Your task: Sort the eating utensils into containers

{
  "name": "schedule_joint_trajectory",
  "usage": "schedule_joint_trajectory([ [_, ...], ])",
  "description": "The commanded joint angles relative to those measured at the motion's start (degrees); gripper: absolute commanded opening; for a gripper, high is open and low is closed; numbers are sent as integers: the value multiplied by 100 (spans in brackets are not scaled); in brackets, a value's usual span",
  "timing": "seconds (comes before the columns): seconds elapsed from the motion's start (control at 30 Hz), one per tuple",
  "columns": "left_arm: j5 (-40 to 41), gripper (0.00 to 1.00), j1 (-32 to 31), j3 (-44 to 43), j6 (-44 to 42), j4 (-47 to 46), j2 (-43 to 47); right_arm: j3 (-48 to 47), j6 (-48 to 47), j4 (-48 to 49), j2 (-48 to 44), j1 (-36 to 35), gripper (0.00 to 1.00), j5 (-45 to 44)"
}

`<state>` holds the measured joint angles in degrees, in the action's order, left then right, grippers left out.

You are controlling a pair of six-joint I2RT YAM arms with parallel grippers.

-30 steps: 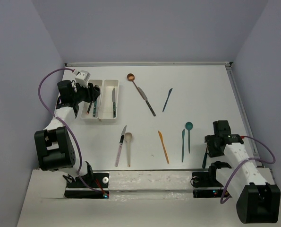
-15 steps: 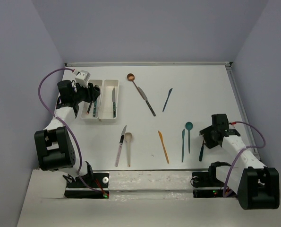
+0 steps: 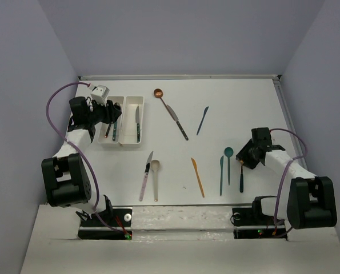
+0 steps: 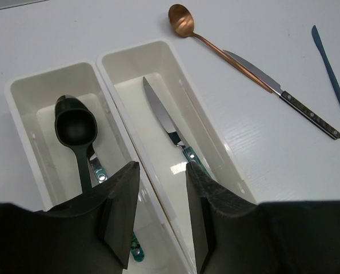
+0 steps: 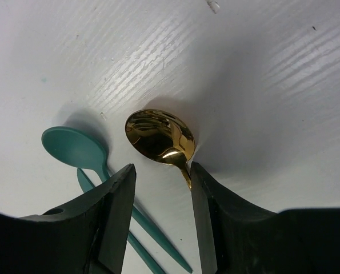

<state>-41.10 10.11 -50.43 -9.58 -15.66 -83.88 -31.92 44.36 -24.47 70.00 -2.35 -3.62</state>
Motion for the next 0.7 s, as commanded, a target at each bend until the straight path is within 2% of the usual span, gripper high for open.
schedule_joint_trajectory([
  [0.0, -266, 49, 9, -1, -26, -157, 188, -200, -665, -346, 312, -134, 49, 221],
  [0.23, -284, 49, 9, 34, -61, -174, 258, -517, -639, -1278, 410, -362, 50, 72],
  [0.4, -328, 49, 17, 34, -44, -174, 302, -587, -78, -1709, 339, -608, 53, 54],
  [0.53, -468, 49, 17, -1, 0, -122, 310, -587, 441, -2184, 523, -872, 58, -481],
  [0.67, -565, 49, 9, 25, 35, -130, 354, -385, 801, -2176, 463, -1065, 60, -464],
])
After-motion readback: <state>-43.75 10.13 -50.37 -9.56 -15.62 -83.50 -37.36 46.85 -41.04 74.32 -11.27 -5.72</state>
